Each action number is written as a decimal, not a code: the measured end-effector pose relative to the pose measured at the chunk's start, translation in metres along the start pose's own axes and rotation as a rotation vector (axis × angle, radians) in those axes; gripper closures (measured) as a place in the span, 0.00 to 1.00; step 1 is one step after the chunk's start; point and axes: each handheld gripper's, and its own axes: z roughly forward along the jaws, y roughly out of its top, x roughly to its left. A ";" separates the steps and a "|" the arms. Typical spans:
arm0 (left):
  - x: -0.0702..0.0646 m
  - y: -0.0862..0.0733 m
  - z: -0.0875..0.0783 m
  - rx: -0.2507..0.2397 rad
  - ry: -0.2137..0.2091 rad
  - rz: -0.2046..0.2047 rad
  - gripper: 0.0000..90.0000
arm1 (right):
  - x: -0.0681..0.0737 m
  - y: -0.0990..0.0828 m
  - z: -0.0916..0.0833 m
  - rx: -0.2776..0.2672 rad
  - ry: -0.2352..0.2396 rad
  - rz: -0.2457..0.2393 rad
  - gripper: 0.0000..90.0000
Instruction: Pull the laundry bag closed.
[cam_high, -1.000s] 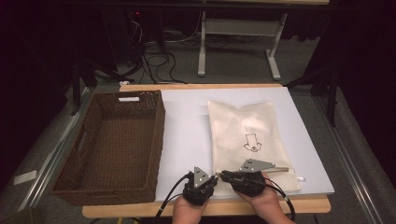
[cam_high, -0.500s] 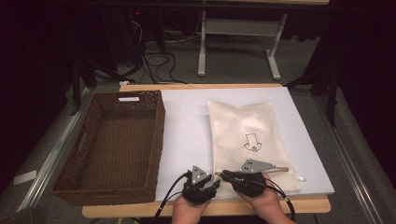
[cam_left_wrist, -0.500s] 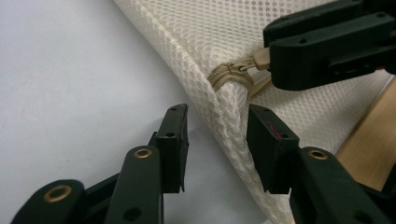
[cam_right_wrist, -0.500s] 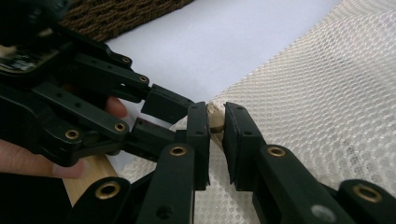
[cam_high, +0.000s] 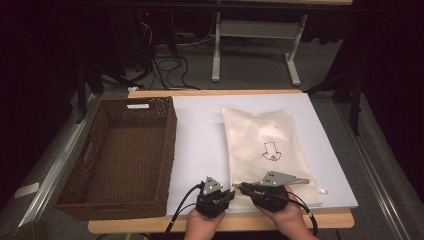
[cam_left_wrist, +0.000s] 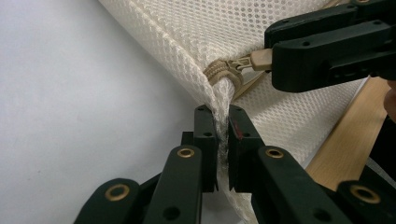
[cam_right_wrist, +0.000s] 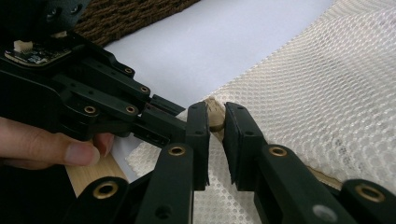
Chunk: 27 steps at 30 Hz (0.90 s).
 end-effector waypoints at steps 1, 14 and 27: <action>0.000 0.000 0.000 0.002 0.001 0.000 0.94 | 0.000 0.000 0.000 -0.002 0.001 -0.001 0.90; -0.002 0.000 0.001 0.002 0.003 0.013 0.93 | 0.001 0.000 0.002 -0.001 0.017 0.015 0.90; -0.004 0.000 0.001 0.002 0.006 0.033 0.93 | 0.001 0.000 0.005 0.005 0.016 0.017 0.96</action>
